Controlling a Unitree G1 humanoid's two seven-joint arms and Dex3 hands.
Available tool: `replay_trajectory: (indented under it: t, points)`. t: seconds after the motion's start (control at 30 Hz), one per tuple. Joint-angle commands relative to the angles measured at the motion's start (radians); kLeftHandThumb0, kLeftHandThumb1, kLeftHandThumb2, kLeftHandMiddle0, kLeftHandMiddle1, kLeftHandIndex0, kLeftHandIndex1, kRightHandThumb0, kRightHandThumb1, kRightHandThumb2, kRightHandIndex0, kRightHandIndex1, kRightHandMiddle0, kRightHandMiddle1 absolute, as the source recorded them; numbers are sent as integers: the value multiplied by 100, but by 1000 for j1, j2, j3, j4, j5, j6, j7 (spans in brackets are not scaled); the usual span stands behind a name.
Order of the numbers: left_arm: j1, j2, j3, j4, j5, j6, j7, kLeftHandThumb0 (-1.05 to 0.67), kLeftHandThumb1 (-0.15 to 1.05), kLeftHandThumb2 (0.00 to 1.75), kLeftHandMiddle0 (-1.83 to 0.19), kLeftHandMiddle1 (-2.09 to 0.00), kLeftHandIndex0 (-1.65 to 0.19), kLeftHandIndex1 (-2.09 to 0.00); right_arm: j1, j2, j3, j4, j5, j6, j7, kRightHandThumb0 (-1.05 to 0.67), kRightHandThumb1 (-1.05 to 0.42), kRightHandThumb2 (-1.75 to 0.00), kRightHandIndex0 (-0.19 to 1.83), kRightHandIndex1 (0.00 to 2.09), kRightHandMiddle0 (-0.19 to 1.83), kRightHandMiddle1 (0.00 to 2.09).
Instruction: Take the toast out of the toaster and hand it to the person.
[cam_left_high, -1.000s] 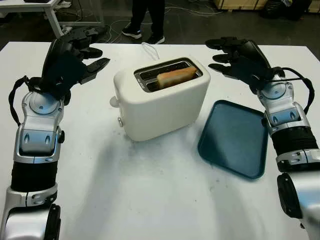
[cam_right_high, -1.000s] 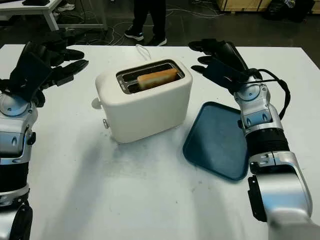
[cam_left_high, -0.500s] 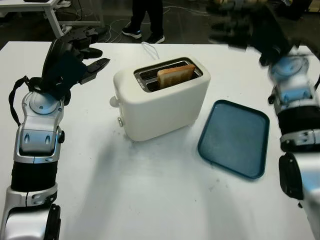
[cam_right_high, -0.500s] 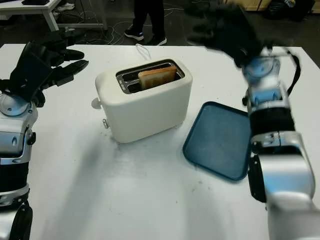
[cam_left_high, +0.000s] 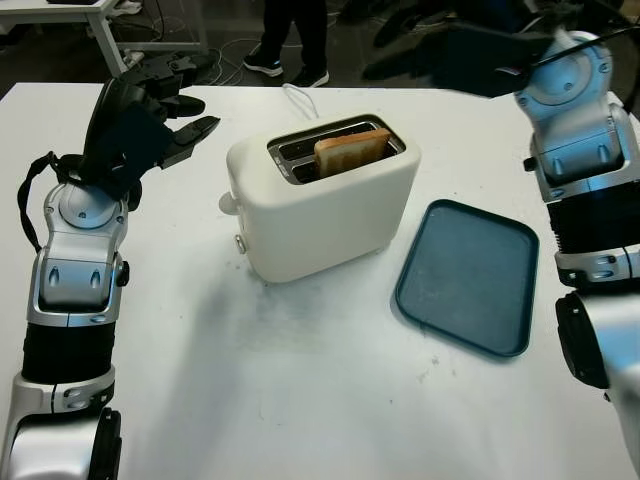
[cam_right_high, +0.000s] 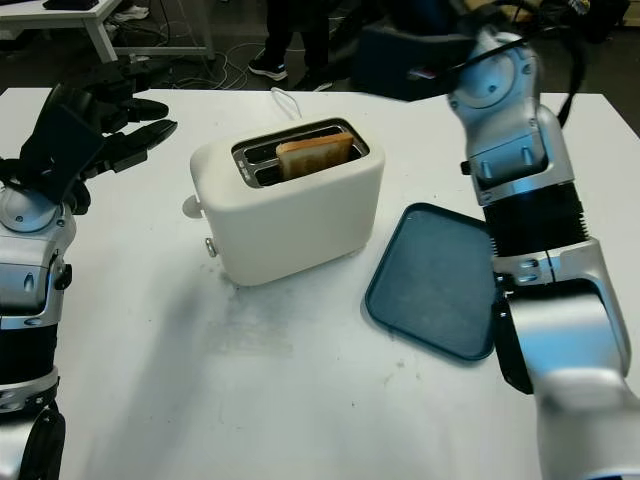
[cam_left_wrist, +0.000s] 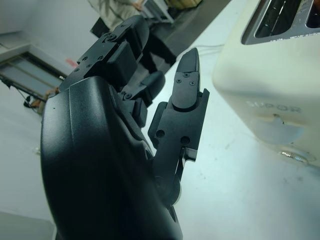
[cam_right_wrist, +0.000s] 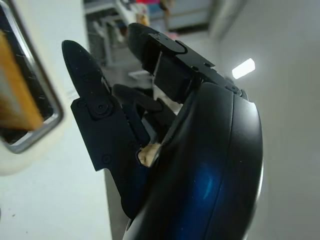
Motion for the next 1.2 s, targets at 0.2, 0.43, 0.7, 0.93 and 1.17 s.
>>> replay_trajectory:
  t: [0.2, 0.43, 0.7, 0.93, 1.17]
  points:
    - [6, 5, -5, -7, 13, -13, 7, -18, 92, 16, -38, -76, -60, -6, 30, 5, 76, -9, -57, -61, 46, -47, -63, -1, 76, 58, 94, 2]
    - [7, 5, 0, -7, 6, -15, 4, -19, 92, 15, -38, -75, -60, -6, 39, -5, 92, 46, -112, -87, 31, -44, -66, 0, 64, 83, 93, 1]
    - [-2, 5, -11, -4, 14, -7, 3, -18, 92, 16, -38, -74, -59, -5, 49, -4, 91, 89, -144, -144, -11, -40, -68, -1, 64, 89, 94, 1]
    - [-2, 4, -7, -3, 7, -8, 2, -18, 92, 16, -38, -74, -59, -5, 57, 3, 104, 134, -174, -185, -48, -35, -71, 0, 75, 71, 95, 1]
    - [-2, 9, -15, 1, 23, -17, 5, -18, 92, 16, -39, -74, -59, -5, 57, 3, 113, 150, -192, -198, -47, -35, -71, 0, 77, 71, 96, 1]
